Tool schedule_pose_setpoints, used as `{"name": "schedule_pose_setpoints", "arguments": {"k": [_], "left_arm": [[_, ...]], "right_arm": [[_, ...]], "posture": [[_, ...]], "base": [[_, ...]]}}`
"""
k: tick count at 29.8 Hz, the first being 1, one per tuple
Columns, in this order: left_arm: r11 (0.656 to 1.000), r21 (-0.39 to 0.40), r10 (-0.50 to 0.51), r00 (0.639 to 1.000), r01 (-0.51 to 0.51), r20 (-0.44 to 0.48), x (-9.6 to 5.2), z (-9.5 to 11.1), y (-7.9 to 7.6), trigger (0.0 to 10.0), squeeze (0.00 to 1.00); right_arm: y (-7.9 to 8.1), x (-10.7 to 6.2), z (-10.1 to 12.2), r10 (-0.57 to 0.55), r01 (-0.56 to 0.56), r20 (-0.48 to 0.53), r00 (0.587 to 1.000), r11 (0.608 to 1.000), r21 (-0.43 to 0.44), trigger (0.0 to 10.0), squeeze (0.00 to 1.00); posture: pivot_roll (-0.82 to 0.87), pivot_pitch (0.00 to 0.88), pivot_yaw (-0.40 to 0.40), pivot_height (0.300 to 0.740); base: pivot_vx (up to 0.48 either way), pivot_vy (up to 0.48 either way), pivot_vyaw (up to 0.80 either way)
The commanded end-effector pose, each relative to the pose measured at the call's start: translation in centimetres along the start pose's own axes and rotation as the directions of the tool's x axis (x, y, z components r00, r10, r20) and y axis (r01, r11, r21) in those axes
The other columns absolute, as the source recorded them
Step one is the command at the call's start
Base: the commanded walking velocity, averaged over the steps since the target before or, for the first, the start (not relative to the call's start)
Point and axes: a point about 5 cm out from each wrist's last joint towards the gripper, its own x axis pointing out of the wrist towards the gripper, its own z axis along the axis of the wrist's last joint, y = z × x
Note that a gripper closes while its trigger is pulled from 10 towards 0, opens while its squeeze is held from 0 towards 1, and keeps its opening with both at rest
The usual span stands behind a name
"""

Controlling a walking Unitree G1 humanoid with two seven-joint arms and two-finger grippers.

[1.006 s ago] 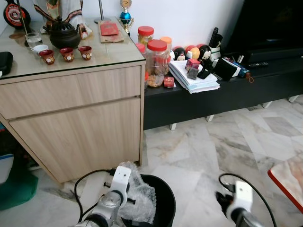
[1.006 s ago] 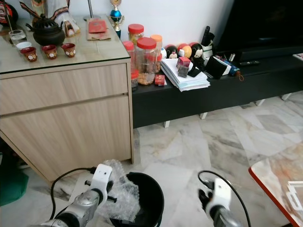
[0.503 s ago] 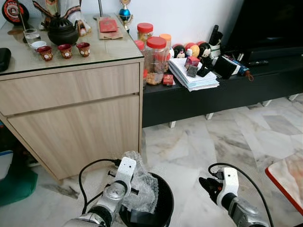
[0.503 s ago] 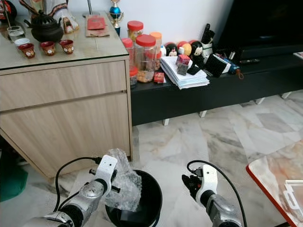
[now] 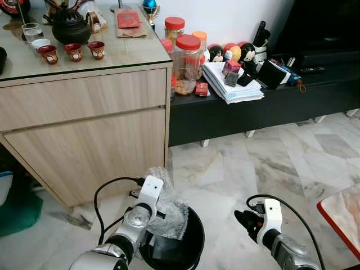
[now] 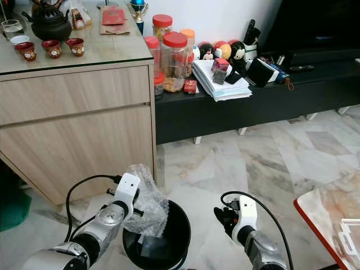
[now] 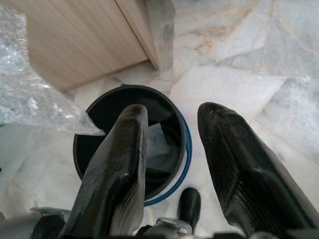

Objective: Picking trash to rubbish bin

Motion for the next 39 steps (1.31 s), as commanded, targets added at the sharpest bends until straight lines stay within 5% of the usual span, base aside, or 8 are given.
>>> {"name": "schedule_pose_setpoints", "arguments": {"k": [1, 8, 9, 39], "left_arm": [[0.999, 0.009, -0.038, 0.999, 0.038, -0.005, 0.09, 0.13, -0.84, 10.0, 0.0], [0.999, 0.019, -0.031, 1.0, 0.031, -0.001, 0.1, 0.17, -0.86, 10.0, 0.0], [0.999, 0.019, -0.032, 0.999, 0.032, -0.001, 0.1, 0.18, -0.86, 10.0, 1.0], [0.999, 0.005, -0.054, 0.999, 0.054, -0.001, 0.08, 0.15, -0.91, 10.0, 1.0]], "right_arm": [[-0.42, -0.35, -0.1, -0.012, 0.012, 0.004, 1.0, 1.0, -0.002, 10.0, 0.0], [-0.63, -0.5, -0.08, -0.02, 0.02, 0.01, 1.0, 1.0, 0.001, 10.0, 0.0], [-0.65, -0.51, -0.09, -0.022, 0.022, 0.009, 1.0, 1.0, 0.001, 10.0, 0.0], [-0.52, -0.42, -0.05, -0.019, 0.019, 0.012, 1.0, 1.0, -0.005, 10.0, 0.0]], "posture": [[-0.16, 0.124, -0.11, 0.74], [-0.16, 0.128, -0.109, 0.74], [-0.16, 0.128, -0.108, 0.74], [-0.15, 0.126, -0.109, 0.74]], "base": [[0.0, 0.0, 0.0], [0.0, 0.0, 0.0], [0.0, 0.0, 0.0], [0.0, 0.0, 0.0]]}}
